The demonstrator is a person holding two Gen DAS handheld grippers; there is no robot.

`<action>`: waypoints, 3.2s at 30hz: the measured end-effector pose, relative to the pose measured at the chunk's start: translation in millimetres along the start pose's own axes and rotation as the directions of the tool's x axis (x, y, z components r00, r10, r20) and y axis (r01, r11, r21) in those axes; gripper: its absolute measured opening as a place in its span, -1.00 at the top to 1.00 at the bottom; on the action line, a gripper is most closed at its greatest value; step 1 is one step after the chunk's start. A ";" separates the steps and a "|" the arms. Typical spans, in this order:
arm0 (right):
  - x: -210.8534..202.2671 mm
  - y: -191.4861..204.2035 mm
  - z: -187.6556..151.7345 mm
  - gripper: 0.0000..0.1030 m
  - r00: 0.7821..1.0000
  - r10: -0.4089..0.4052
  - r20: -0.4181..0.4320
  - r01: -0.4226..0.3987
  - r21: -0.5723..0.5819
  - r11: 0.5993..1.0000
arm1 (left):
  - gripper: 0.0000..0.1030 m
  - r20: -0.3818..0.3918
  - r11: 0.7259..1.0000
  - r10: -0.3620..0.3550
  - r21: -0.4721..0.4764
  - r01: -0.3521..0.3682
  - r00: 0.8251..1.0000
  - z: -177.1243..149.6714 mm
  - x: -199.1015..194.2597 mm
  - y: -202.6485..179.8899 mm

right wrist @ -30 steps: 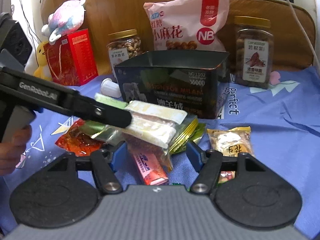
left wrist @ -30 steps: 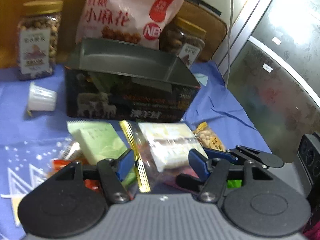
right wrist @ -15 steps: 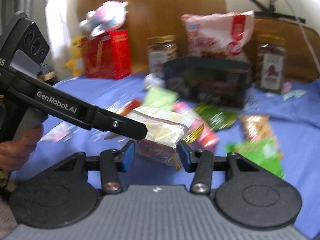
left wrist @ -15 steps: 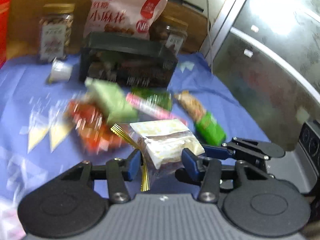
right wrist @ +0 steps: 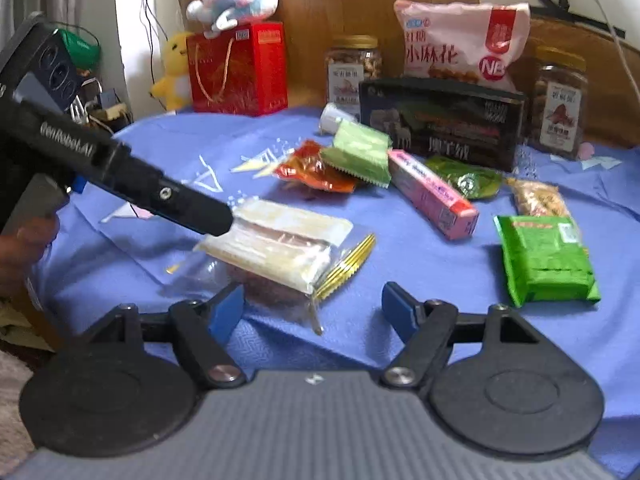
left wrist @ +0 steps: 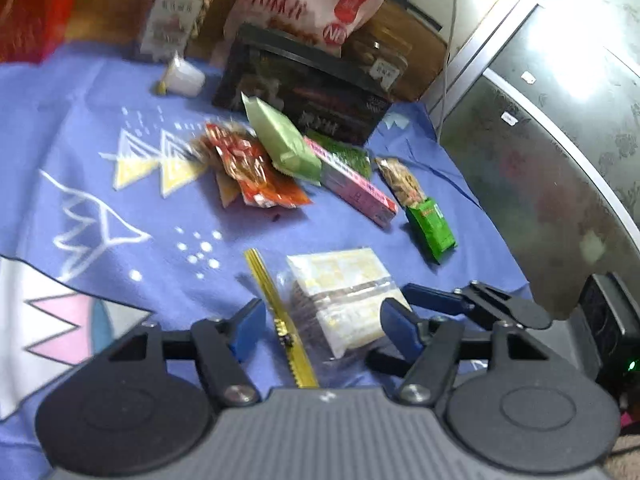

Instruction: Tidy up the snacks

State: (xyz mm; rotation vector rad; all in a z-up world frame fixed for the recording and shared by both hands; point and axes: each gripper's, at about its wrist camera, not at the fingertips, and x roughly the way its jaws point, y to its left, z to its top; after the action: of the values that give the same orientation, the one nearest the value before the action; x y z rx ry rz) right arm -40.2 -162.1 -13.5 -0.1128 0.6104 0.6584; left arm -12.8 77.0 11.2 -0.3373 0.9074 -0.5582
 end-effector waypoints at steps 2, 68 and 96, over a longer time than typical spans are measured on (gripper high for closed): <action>7.0 3.1 0.5 -0.48 1.000 0.026 -0.006 -0.026 -0.020 0.999 | -0.05 -0.017 1.000 -0.008 0.016 0.008 1.000 -0.5 11.0 -2.1; 79.8 -47.0 100.6 0.19 0.994 0.043 0.101 -0.047 0.039 0.998 | -0.22 0.249 0.958 0.246 0.088 -0.274 0.937 208.0 74.1 123.8; 185.4 44.8 166.9 0.11 0.978 0.084 -0.191 -0.174 -0.530 0.830 | -0.10 0.329 0.945 0.271 -0.272 -0.184 0.905 142.0 -23.1 161.3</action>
State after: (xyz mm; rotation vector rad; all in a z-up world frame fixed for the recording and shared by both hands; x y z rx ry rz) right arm 131.1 21.2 22.7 -0.6710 0.5726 0.9520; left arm 141.8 227.1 27.7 -0.5215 0.6410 -0.1584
